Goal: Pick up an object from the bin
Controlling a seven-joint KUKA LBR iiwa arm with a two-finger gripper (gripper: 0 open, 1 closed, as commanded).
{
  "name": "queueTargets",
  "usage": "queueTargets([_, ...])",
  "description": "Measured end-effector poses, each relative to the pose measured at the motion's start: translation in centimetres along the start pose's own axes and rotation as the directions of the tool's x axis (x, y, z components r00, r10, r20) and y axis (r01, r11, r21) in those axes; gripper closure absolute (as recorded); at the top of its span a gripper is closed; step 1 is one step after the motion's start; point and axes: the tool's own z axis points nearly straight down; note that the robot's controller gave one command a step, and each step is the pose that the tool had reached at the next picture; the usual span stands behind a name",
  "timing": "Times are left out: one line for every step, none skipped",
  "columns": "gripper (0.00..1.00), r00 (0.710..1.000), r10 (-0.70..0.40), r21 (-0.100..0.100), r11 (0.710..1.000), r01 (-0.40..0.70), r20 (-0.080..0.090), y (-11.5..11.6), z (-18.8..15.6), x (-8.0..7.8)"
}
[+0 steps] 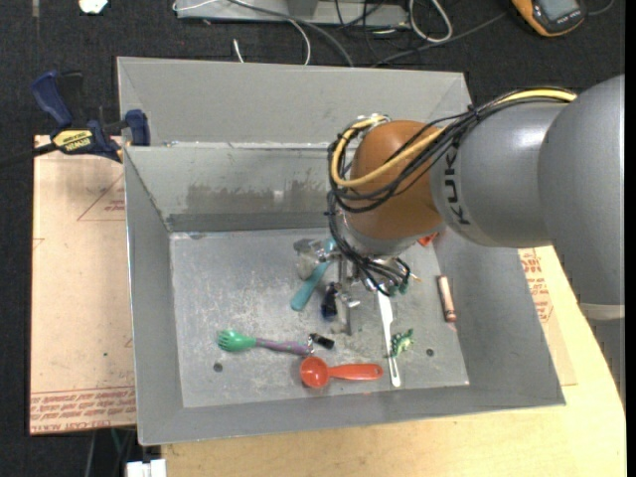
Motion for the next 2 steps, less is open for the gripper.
queueTargets([0.00, 0.970, -0.243, 0.003, 0.970, 0.243, 0.006, -7.3, -0.2, -0.2])
queueTargets([1.00, 1.000, -0.015, -0.005, 1.000, 0.015, 0.007, -1.1, -0.1, -0.6])
